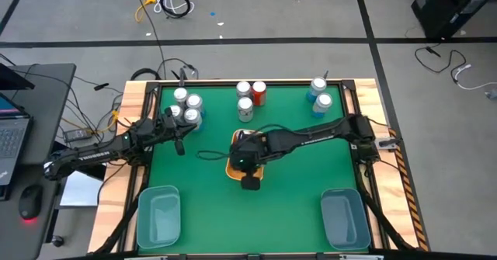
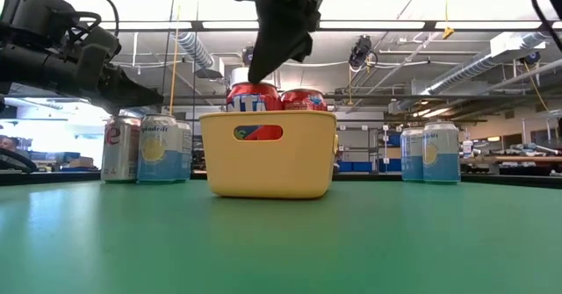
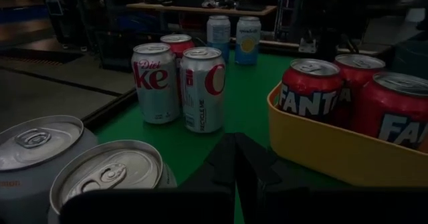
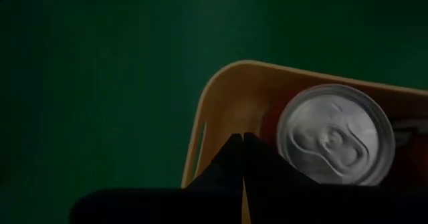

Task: Sort soda cans
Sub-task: Adjust the bottom orange soda can in the yellow bin

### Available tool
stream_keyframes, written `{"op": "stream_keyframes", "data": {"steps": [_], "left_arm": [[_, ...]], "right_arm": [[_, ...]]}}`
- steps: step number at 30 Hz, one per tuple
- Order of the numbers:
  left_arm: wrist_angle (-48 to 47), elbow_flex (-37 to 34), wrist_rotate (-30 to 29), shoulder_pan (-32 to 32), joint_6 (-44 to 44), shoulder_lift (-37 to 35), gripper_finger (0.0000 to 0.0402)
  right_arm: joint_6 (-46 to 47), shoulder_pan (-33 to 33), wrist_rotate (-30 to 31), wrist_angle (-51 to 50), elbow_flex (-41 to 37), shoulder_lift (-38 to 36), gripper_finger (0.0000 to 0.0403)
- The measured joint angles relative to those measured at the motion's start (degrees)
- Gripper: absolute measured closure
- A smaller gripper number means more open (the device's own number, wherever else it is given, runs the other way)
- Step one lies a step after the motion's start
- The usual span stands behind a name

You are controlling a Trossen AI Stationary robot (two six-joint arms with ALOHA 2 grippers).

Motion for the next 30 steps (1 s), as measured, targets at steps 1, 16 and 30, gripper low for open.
{"op": "stream_keyframes", "data": {"steps": [1,16,30], "left_arm": [[0.0,0.0,0.0,0.0,0.0,0.0,0.0395],[-0.1,0.0,-0.4,0.0,-0.1,0.0,0.0395],[2.5,0.6,5.7,0.0,-5.2,0.5,0.0399]], "right_arm": [[-0.5,0.0,0.0,-1.0,1.3,0.7,0.0402],[-0.7,-1.5,3.5,-3.9,3.3,4.4,0.0402],[2.4,1.3,4.6,-11.9,10.4,3.1,0.0388]]}}
